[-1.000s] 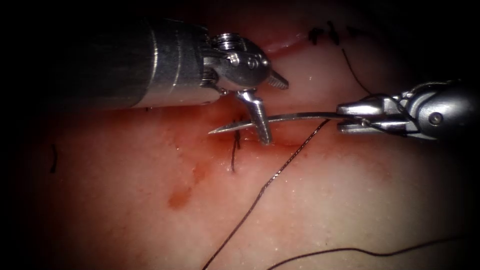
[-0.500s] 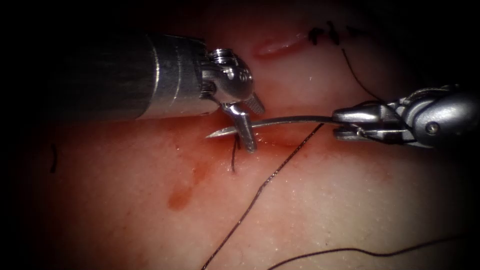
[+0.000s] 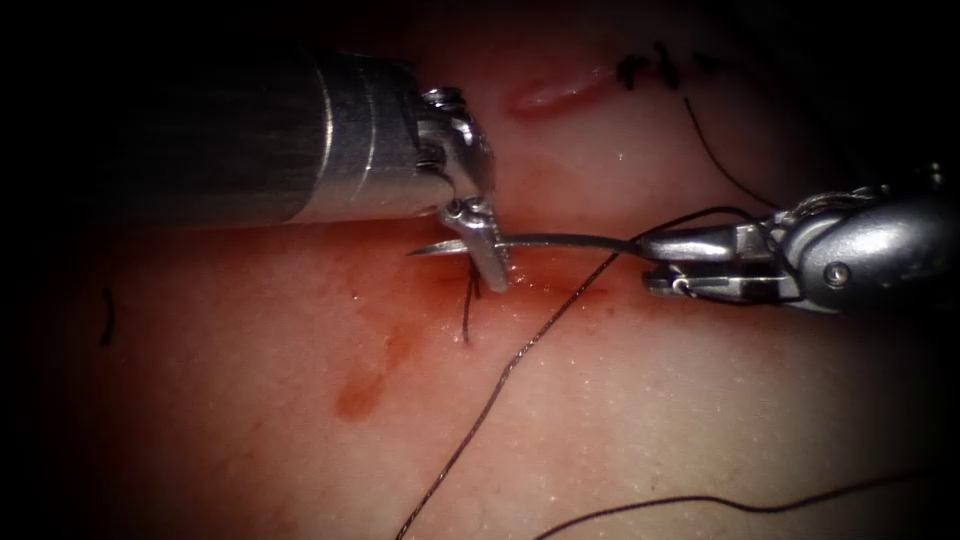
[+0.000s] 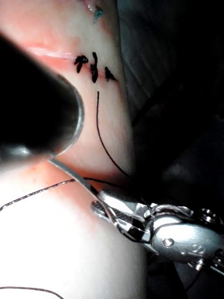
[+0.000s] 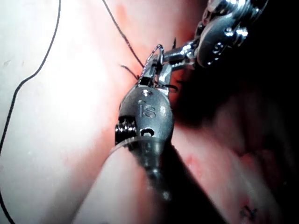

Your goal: Wound Closure

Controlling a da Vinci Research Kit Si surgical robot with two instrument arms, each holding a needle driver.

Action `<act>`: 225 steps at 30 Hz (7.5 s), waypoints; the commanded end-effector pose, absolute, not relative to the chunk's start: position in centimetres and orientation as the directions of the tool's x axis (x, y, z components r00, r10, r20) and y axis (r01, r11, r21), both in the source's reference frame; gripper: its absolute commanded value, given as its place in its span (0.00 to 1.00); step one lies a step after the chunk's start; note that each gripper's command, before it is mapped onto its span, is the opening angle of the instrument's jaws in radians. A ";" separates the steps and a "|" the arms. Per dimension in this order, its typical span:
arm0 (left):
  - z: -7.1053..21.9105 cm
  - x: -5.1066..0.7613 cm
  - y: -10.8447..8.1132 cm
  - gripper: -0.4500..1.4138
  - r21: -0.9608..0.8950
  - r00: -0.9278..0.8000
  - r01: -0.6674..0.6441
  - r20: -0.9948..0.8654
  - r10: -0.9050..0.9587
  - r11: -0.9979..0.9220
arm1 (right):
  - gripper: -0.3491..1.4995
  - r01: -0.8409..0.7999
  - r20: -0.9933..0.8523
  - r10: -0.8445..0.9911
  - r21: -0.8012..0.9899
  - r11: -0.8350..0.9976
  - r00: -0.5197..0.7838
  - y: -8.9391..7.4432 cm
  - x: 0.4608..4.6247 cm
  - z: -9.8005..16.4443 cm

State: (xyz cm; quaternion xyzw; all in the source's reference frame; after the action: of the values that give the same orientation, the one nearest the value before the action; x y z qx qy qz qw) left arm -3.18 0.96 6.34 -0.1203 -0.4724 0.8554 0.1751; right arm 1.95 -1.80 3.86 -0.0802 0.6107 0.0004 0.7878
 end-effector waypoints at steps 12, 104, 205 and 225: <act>6.3 -3.09 1.0 0.00 -0.883 -0.794 -0.146 -0.165 0.585 -0.447 | 0.98 -0.474 -0.953 0.260 0.158 0.866 0.157 -1.8 2.04 3.9; 6.3 -3.10 0.5 0.00 -0.929 -0.001 -0.125 -0.352 0.936 -0.349 | 0.00 -0.574 -0.806 0.588 0.516 0.637 -0.072 -1.3 2.61 4.3; 7.2 -3.20 -0.2 0.32 -0.403 -0.733 -0.195 -0.546 0.406 -0.894 | 0.00 -0.348 -0.987 0.093 0.041 0.936 0.134 -1.9 2.38 5.9; 7.2 -3.51 -0.5 0.32 -0.362 -0.744 -0.183 -0.557 0.370 -0.914 | 0.00 -0.276 -0.964 0.215 0.165 0.947 0.159 -2.5 2.41 6.3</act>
State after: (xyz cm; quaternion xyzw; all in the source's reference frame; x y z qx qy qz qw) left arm -3.45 -0.53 7.17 -0.3242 -0.1442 0.9228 0.1499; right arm 2.30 -2.51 6.28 -0.0243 0.6267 0.1622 0.7618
